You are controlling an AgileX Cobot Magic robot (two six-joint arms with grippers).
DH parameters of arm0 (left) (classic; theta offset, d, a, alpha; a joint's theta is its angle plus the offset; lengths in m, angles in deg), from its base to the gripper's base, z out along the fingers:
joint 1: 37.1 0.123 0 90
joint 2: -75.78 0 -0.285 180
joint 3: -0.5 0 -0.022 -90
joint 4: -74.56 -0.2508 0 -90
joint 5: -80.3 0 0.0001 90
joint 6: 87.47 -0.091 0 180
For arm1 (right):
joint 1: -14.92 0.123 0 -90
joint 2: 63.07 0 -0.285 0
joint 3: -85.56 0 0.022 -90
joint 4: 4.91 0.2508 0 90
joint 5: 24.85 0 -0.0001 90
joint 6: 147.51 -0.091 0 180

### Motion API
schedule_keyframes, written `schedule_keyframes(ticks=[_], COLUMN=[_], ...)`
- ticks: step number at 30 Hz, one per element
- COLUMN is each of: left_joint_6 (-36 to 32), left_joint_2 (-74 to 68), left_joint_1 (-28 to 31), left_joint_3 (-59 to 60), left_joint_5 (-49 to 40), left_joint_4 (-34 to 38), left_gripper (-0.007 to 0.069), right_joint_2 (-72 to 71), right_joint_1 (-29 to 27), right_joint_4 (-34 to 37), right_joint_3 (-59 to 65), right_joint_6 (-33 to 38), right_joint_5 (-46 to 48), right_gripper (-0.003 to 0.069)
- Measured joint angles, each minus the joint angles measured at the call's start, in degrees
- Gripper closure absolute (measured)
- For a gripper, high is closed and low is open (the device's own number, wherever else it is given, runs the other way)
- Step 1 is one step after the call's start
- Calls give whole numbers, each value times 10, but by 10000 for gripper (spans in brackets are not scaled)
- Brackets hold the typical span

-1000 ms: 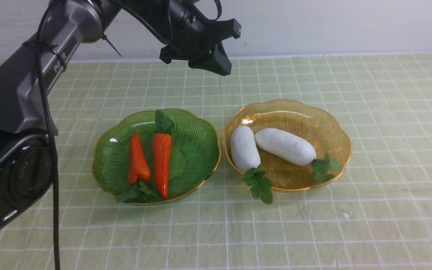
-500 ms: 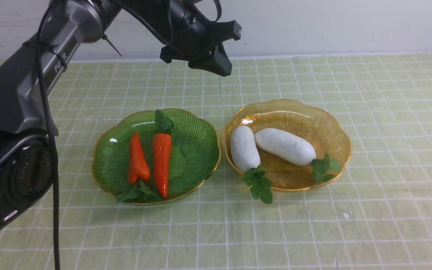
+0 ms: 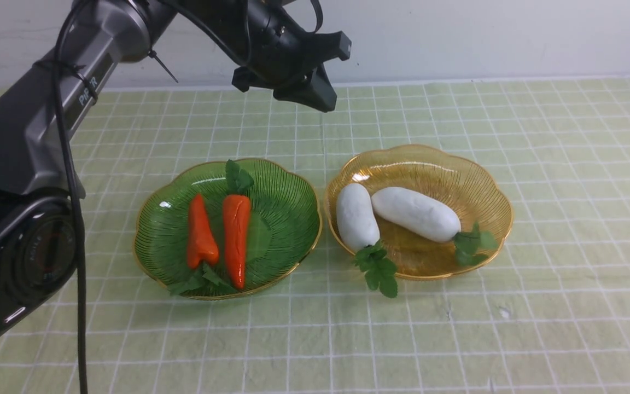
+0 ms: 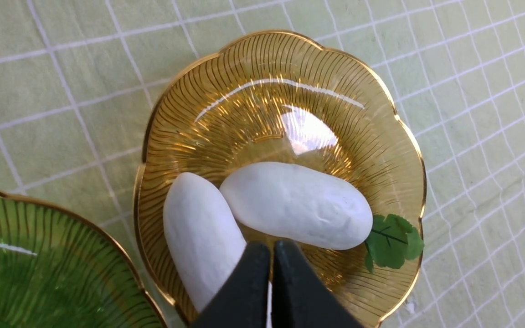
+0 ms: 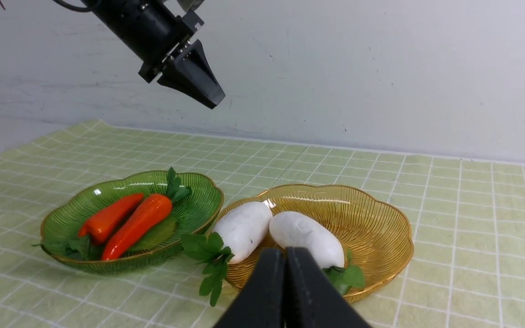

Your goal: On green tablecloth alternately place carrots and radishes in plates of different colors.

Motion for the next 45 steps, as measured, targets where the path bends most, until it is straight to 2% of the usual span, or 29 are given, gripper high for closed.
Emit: schedule_keyframes(ticks=[10, 19, 25, 26, 27, 29, 30, 35, 45], left_joint_6=[1, 1, 1, 1, 1, 0, 0, -2, -2], left_joint_2=[0, 0, 1, 2, 3, 14, 17, 88, 219], left_joint_1=[0, 0, 0, 0, 0, 0, 0, 0, 0], left_joint_3=[0, 0, 0, 0, 0, 0, 0, 0, 57], left_joint_5=[0, 0, -1, -1, -1, -1, -2, -2, -4], left_joint_4=[-77, -81, -81, -81, -81, -81, -81, -81, -81], left_gripper=[632, 632, 632, 632, 632, 632, 632, 632, 632], right_joint_2=[0, -15, -17, -17, -17, -17, -17, -17, -17], right_joint_1=[0, -6, -84, -115, -115, -164, -167, -233, -251], right_joint_4=[0, 2, 2, 2, 2, 2, 2, 2, -2], right_joint_3=[0, 8, 50, 65, 65, 93, 97, 144, 153], right_joint_6=[0, 0, 0, 0, 0, 0, 0, 0, 0], right_joint_5=[0, -6, -5, -4, -4, -3, -3, -1, -19], right_gripper=[673, 673, 673, 673, 673, 673, 673, 673, 673])
